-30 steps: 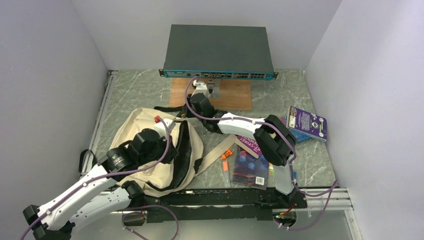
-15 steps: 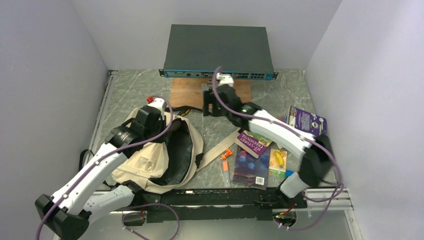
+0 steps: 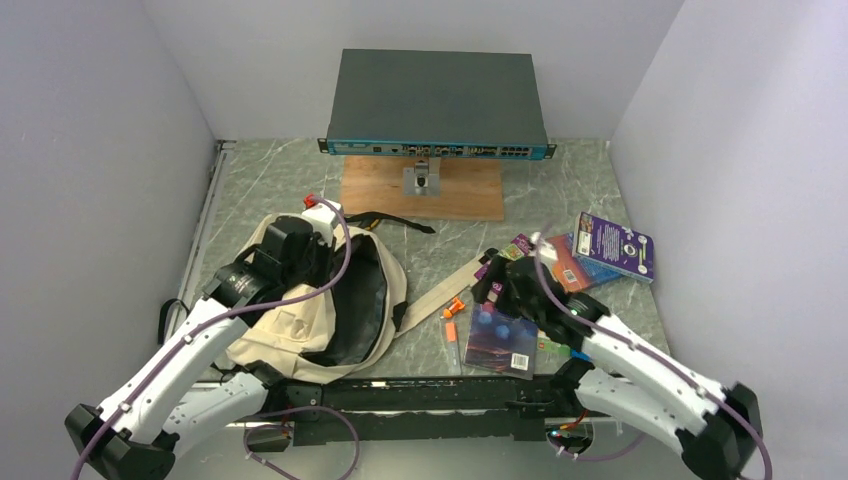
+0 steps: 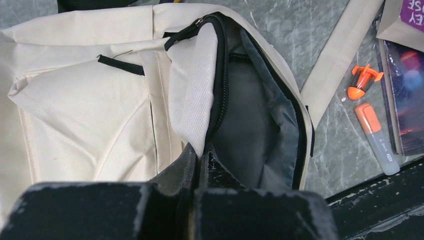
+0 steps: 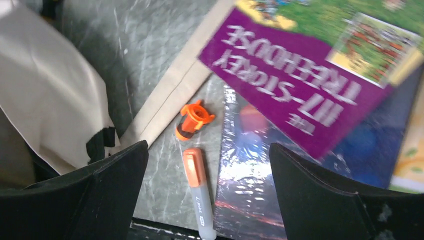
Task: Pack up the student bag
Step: Pick up the book from the center of the board.
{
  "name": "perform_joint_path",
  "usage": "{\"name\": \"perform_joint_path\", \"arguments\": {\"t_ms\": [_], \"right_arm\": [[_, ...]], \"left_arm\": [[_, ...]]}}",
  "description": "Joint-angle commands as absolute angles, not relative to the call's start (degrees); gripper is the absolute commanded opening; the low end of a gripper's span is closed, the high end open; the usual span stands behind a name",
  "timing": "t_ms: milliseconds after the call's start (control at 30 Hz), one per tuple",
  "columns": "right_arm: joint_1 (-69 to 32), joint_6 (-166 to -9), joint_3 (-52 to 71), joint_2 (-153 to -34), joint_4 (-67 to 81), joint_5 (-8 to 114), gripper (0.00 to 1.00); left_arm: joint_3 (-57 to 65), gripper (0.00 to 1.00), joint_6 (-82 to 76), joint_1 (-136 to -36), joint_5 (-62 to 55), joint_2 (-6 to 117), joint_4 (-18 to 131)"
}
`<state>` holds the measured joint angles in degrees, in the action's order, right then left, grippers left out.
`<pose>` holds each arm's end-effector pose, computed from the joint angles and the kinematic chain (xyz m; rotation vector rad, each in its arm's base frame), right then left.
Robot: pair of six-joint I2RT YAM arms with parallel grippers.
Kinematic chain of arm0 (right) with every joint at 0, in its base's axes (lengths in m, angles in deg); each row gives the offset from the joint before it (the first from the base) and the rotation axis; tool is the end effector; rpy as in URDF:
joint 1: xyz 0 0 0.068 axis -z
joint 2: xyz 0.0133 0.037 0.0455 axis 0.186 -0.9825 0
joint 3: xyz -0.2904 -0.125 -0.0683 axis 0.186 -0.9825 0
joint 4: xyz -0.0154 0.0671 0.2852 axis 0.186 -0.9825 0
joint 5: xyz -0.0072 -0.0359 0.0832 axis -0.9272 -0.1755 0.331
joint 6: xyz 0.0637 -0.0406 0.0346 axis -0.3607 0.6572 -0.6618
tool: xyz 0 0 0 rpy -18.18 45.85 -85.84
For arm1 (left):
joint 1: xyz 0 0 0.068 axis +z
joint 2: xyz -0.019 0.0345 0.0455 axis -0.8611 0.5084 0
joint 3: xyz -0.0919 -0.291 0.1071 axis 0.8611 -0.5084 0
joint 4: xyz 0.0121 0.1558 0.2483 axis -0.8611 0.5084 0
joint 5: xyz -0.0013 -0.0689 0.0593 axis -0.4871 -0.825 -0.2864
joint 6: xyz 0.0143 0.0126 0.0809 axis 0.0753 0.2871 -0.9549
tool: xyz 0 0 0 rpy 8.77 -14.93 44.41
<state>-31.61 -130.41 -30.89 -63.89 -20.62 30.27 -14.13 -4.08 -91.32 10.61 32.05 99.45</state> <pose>0.1678 0.1270 0.2381 0.2847 2.3534 0.4912 0.1863 -0.1071 0.3407 0.3646 2.2324 -0.2802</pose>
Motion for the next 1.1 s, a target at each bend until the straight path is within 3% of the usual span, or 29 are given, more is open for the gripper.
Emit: {"name": "perform_joint_path", "arguments": {"t_ms": [0, 233, 400, 567, 800, 967, 1033, 1067], "right_arm": [[-28.15, -149.44, -37.38, -49.72, -26.4, 24.68, 0.96], [-24.47, -160.72, -47.94, -31.43, -27.76, 24.03, 0.97], [-23.34, -161.25, -51.22, -35.79, -22.03, 27.31, 0.86], [-23.06, -162.25, -55.98, -36.54, -13.39, 26.09, 0.84], [-22.72, -175.72, -65.0, -34.24, -2.91, 21.71, 0.7], [-22.67, -186.55, -68.28, -37.45, -2.51, 20.19, 0.66], [-22.54, -188.02, -68.63, -38.58, -3.26, 19.59, 0.57], [-22.59, -188.42, -68.64, -39.06, -4.31, 19.43, 0.45]], "left_arm": [[-17.12, 0.0, -7.29, -90.99, 11.26, 29.16, 92.55], [-18.34, 0.0, -7.24, -91.07, 14.78, 27.46, 93.29], [-18.45, 0.0, -7.49, -90.96, 16.23, 27.29, 93.24], [-18.29, 0.0, -7.18, -91.0, 15.46, 27.88, 93.85], [-18.47, 0.0, -6.96, -90.99, 16.59, 28.28, 93.74], [-18.3, 0.0, -6.84, -90.99, 17.13, 29.59, 94.15], [-18.14, 0.0, -6.74, -91.0, 17.25, 29.96, 94.29], [-18.14, 0.0, -6.8, -91.0, 17.34, 30.08, 94.29]]}}
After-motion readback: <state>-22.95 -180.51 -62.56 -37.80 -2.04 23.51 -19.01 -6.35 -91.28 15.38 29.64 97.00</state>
